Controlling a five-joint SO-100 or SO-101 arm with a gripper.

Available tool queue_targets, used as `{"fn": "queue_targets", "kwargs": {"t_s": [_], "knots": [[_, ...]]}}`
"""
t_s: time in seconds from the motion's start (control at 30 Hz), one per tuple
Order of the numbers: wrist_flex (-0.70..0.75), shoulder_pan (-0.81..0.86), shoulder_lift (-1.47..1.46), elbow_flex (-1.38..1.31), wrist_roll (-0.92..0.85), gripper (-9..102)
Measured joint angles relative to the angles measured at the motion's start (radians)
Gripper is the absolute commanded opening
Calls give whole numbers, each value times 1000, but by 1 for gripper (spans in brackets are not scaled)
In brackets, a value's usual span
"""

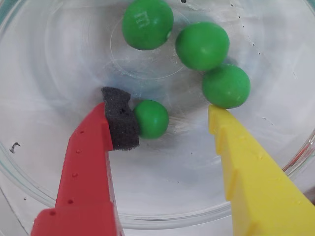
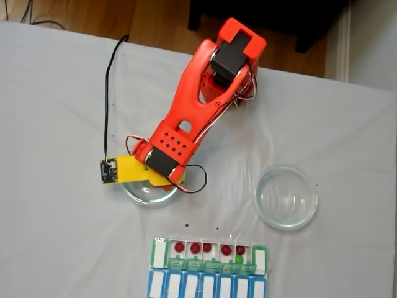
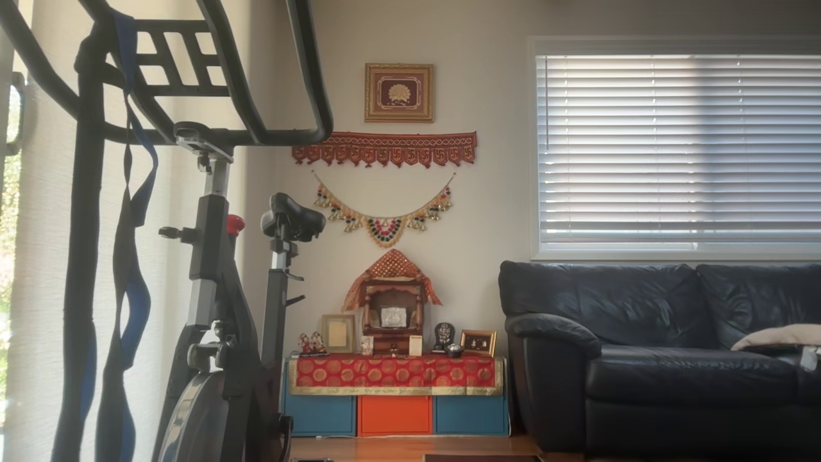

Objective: Sort medicines into box.

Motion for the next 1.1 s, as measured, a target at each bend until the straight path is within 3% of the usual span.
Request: {"fn": "queue_targets", "kwargs": {"t_s": [0.63, 1.1], "knots": [[0, -14, 0, 0, 3, 3], [-67, -14, 23, 28, 38, 2]]}}
